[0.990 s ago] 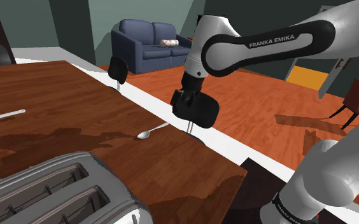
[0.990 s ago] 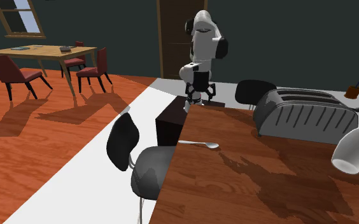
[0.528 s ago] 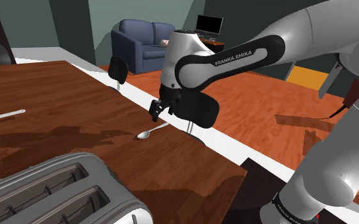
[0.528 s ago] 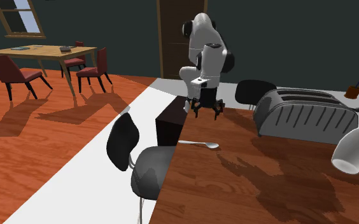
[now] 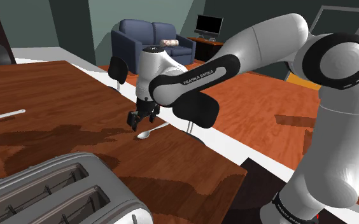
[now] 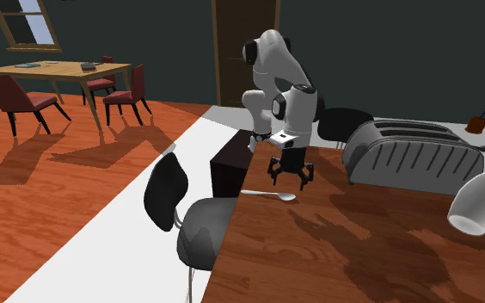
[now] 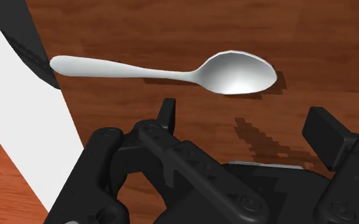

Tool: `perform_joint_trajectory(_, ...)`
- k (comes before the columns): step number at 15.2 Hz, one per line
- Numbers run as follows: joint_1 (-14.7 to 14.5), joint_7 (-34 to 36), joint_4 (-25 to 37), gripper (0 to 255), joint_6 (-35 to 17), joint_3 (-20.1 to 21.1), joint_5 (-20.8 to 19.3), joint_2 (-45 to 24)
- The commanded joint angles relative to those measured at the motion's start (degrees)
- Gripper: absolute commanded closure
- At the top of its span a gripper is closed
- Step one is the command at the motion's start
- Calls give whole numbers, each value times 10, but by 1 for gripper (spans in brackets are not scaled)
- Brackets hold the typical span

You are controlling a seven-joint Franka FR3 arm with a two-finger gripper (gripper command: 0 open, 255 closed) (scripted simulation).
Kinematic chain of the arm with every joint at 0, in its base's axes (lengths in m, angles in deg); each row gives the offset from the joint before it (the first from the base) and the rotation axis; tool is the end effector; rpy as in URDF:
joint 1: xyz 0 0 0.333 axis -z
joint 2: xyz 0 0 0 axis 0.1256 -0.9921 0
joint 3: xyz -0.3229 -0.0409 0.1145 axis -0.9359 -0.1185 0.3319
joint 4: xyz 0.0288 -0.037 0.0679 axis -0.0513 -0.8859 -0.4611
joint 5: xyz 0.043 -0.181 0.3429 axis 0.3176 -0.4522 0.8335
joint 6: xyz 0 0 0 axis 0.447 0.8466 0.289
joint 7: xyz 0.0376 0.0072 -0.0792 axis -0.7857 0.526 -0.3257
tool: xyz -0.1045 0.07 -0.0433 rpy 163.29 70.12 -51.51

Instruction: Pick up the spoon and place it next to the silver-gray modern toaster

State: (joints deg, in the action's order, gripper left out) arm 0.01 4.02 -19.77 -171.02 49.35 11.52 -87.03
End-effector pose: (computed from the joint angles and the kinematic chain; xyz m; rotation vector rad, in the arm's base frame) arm 0.5790 0.2723 0.3813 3.1043 0.1775 0.2436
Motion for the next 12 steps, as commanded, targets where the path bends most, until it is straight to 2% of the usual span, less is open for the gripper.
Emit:
perform_joint_trajectory(1,-7,12,15,0,-5,-4,-14,-23)
perform_joint_trajectory(7,-11,22,11,0,-38,-12,-30,-53)
perform_joint_trajectory(12,-12,23,10,0,-41,-13,-32,-56)
